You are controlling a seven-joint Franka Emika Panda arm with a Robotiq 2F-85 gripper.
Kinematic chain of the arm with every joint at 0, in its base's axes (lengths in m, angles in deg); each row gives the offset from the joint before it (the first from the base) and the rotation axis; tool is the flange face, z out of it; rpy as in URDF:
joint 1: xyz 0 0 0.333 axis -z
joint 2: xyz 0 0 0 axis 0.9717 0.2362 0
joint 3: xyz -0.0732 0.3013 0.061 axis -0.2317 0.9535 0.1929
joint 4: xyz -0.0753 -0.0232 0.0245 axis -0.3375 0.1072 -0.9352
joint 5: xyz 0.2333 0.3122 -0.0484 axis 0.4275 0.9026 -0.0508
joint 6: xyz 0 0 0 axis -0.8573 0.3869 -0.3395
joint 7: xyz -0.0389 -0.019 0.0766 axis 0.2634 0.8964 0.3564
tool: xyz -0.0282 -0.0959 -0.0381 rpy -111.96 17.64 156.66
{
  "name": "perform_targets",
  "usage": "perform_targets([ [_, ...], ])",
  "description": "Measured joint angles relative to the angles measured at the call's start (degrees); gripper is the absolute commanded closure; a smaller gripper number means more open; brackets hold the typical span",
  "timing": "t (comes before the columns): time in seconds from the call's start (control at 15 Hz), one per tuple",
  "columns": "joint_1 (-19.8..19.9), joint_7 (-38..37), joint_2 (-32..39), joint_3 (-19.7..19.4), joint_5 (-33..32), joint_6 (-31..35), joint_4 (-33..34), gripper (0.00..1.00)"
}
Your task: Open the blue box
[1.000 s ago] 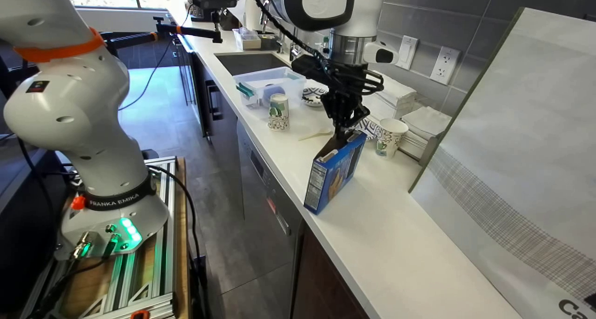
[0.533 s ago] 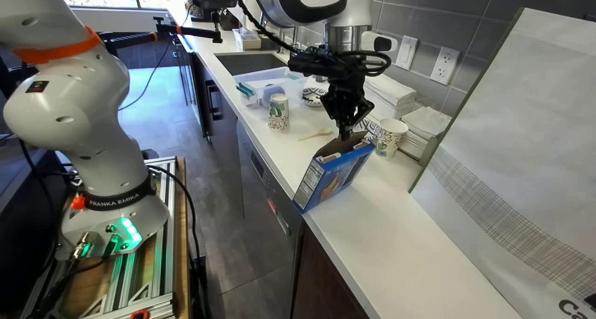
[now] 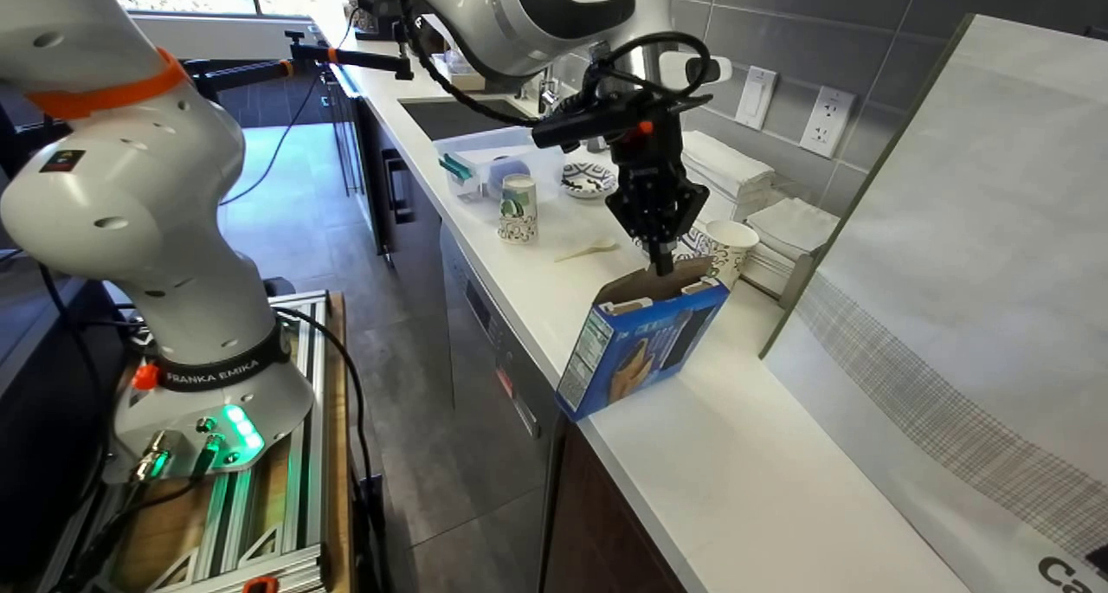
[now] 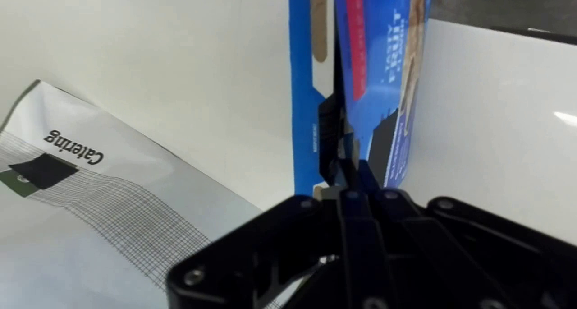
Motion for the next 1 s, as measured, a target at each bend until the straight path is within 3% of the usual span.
perform_targets([
  [0.53, 1.7, -21.68, 3.48, 0.94, -22.54, -0.01, 0.38, 1.0],
  [1.0, 1.58, -36.05, 10.24, 0.77, -35.29, -0.01, 2.83, 1.0],
])
